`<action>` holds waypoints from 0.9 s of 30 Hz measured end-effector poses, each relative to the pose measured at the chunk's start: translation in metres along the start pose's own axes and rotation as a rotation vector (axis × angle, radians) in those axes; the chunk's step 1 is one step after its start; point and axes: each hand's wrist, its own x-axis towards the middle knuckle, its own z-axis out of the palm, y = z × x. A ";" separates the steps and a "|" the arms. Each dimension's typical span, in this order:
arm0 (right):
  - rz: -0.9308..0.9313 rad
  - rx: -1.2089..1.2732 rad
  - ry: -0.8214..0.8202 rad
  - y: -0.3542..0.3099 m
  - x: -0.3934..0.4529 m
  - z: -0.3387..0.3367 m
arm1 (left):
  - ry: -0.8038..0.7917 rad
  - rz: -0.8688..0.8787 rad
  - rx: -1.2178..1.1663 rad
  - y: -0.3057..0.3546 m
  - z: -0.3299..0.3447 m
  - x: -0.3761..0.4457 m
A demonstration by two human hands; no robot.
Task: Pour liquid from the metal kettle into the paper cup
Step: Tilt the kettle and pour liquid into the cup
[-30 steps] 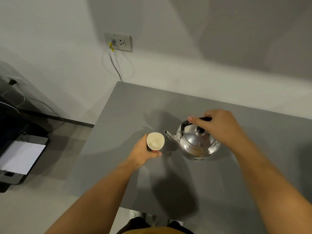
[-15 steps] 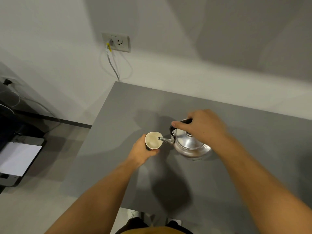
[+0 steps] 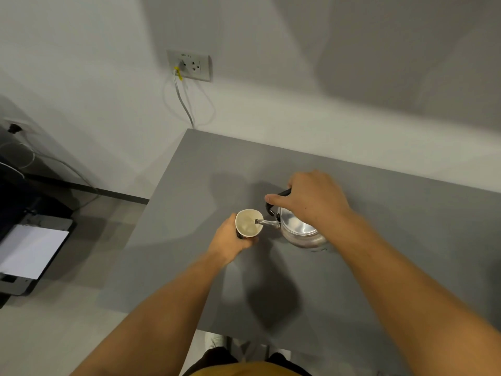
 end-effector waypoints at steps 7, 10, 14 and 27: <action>-0.013 -0.024 -0.018 -0.006 0.003 -0.001 | -0.009 -0.017 -0.019 0.000 -0.001 -0.002; -0.026 -0.026 -0.023 -0.009 0.003 -0.003 | -0.010 -0.028 -0.018 0.001 -0.001 -0.003; -0.044 -0.048 -0.012 -0.013 0.003 -0.004 | -0.006 -0.023 -0.008 0.003 -0.001 -0.003; -0.053 -0.076 -0.014 -0.016 0.006 -0.001 | -0.004 -0.020 -0.001 0.007 -0.003 -0.006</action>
